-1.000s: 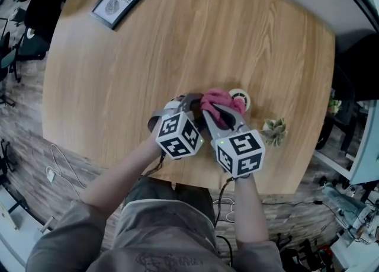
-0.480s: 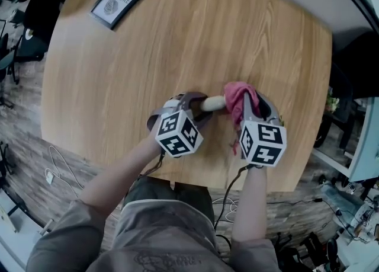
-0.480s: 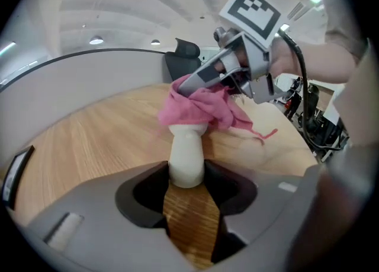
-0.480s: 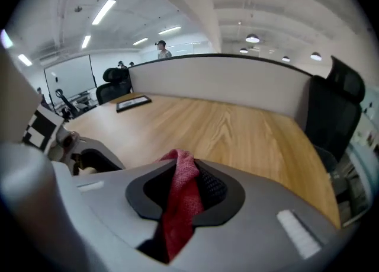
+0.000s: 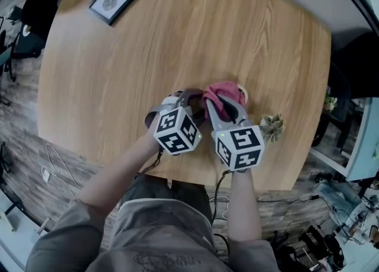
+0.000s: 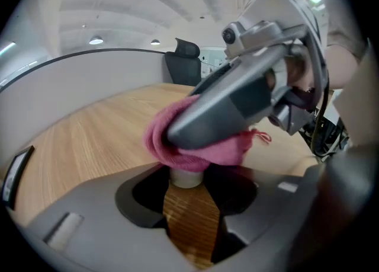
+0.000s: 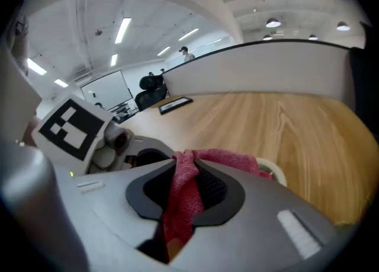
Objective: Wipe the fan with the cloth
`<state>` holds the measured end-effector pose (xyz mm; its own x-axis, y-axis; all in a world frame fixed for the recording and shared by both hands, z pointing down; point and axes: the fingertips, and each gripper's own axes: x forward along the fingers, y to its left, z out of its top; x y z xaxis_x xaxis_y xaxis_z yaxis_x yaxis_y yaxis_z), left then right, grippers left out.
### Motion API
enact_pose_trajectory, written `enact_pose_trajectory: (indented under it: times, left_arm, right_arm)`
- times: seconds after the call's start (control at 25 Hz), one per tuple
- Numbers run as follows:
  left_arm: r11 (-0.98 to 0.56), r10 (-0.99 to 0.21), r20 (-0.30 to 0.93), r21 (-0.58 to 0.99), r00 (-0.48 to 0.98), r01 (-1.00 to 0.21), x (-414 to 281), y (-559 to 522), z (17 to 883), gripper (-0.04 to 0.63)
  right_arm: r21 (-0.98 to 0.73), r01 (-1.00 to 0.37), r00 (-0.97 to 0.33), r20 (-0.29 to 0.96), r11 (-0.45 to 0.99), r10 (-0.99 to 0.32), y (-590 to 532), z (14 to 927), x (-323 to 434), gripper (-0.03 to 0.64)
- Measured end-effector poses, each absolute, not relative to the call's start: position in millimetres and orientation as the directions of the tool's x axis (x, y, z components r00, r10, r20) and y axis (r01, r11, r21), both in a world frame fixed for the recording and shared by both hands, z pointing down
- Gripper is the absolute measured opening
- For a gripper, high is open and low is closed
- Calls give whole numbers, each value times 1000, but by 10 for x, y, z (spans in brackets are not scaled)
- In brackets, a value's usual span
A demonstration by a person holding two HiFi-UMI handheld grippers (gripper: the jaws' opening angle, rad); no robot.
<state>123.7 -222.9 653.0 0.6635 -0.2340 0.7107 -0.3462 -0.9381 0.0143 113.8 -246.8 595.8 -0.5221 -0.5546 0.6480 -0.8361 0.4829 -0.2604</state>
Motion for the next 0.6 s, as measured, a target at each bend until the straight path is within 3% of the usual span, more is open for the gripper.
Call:
enact_pose_trajectory:
  times: [0.12, 0.24, 0.6]
  left_arm:
    - [-939, -238, 709, 8, 664, -344, 1237, -2220, 6523, 192]
    - [-938, -239, 711, 7, 661, -346, 1230, -2205, 6522, 192]
    - [-937, -237, 712, 11, 661, -348, 1211, -2204, 6537, 192]
  right_arm:
    - [-325, -806, -566, 666, 495, -485, -2265, 6006, 1113, 67]
    - [-266, -841, -494, 735, 472, -465, -2145, 6075, 1364, 68]
    - [-17, -979, -152, 721, 201, -676, -2602, 5945, 2235, 67]
